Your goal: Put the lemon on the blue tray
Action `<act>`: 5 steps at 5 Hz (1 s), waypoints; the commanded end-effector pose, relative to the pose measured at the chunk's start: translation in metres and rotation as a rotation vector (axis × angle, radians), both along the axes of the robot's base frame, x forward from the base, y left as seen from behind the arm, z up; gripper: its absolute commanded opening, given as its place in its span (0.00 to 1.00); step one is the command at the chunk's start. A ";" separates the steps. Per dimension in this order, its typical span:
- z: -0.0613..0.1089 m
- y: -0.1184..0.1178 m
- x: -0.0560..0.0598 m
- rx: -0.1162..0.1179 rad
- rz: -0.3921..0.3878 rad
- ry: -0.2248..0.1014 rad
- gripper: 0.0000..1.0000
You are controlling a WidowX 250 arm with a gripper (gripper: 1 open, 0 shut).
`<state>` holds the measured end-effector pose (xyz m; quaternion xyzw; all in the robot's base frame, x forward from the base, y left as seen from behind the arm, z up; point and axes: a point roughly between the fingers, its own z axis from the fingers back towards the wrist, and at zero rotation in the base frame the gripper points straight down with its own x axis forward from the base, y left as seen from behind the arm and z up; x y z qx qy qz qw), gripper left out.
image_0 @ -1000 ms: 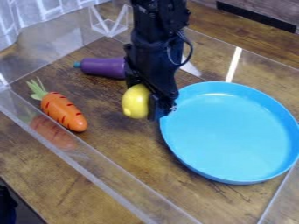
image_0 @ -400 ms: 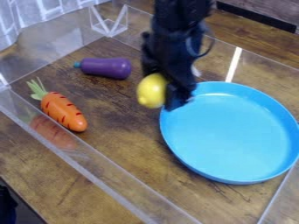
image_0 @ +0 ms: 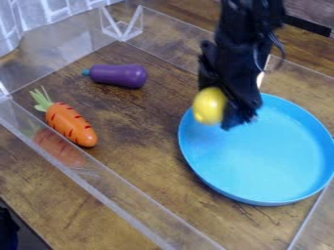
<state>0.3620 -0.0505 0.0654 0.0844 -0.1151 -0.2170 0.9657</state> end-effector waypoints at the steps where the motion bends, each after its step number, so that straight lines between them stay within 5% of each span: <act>1: 0.010 -0.014 0.017 -0.009 -0.028 -0.069 0.00; 5: 0.028 -0.026 0.024 -0.017 -0.048 -0.137 0.00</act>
